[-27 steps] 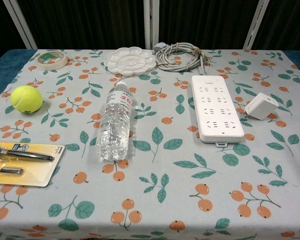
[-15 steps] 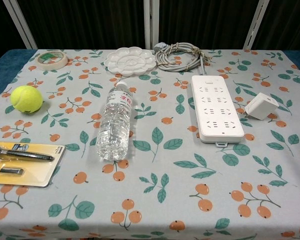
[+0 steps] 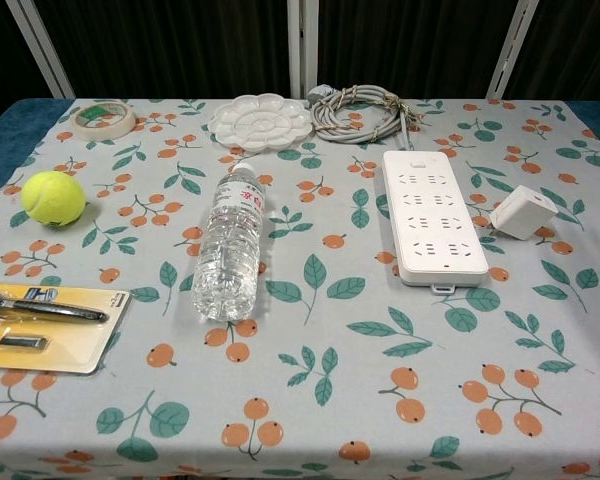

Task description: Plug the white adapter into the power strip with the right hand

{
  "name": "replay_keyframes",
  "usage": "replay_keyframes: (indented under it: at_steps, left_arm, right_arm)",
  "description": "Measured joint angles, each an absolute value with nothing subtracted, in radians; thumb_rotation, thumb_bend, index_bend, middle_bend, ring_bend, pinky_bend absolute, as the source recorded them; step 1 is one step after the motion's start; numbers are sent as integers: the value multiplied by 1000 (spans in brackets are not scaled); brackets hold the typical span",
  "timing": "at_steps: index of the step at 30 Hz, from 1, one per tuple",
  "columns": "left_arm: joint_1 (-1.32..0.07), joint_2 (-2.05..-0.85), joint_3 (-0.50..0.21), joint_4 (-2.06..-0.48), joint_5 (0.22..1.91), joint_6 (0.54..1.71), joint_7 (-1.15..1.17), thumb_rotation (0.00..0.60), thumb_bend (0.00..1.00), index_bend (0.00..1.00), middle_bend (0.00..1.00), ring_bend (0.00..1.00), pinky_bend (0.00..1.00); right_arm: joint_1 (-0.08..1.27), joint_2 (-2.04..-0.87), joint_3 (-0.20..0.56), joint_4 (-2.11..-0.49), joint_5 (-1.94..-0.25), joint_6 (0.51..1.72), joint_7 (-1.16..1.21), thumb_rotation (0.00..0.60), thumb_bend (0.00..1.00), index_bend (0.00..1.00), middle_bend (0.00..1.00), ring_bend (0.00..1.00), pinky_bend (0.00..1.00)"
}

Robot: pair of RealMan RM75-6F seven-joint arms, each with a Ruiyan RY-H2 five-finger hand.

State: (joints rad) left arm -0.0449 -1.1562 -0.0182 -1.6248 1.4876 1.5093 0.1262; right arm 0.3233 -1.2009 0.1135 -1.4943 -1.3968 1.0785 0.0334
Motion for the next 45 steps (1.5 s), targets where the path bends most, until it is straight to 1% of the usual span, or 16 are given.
replay_keyframes:
  at_steps: [5,11,14,18,22,29,33,36,37,40,45]
  left_arm:
    - [-48,-1156,-19,-1624,1486,1501,126,600,83,68,48,0,0]
    - [-49,-1158,-19,-1618,1480,1495,121,600,84,68,48,0,0]
    - [-48,-1160,-19,-1614,1478,1494,118,600,83,67,48,0,0]
    - [-46,-1162,-19,-1607,1476,1495,111,600,84,67,48,0,0]
    - [-44,-1164,-19,-1600,1474,1496,103,600,84,68,48,0,0]
    - [-38,-1163,-16,-1596,1474,1498,94,600,83,67,48,0,0]
    - [-33,-1162,-14,-1596,1473,1501,88,600,84,67,48,0,0]
    - [-31,-1161,-12,-1596,1474,1501,85,600,84,67,48,0,0]
    - [-31,-1161,-11,-1596,1474,1501,85,600,84,67,48,0,0]
    - [-29,-1158,-10,-1598,1476,1501,83,600,84,67,48,0,0]
    - [-26,-1153,-8,-1602,1479,1504,82,600,83,67,48,0,0]
  right_arm:
    - [394,-1302,136,-1393,-1342,985,69,600,143,274,306,75,90]
    - [453,-1381,156,-1310,-1311,930,105,600,164,345,359,121,107]
    - [472,-1408,158,-1288,-1309,914,114,600,171,367,369,129,114]
    - [489,-1432,152,-1266,-1311,902,113,600,211,378,373,131,117]
    - [500,-1454,151,-1246,-1311,897,124,600,226,386,380,139,120]
    - [515,-1490,147,-1211,-1322,899,162,600,246,432,403,158,132]
    - [517,-1502,146,-1198,-1330,912,179,600,273,500,444,190,151]
    - [515,-1514,148,-1188,-1339,939,191,600,328,639,544,296,193]
    - [515,-1515,149,-1187,-1344,948,192,600,334,664,564,318,195]
    - [519,-1502,149,-1206,-1360,966,181,600,365,715,606,361,196]
    - [547,-1427,159,-1323,-1360,946,74,600,439,780,656,418,196]
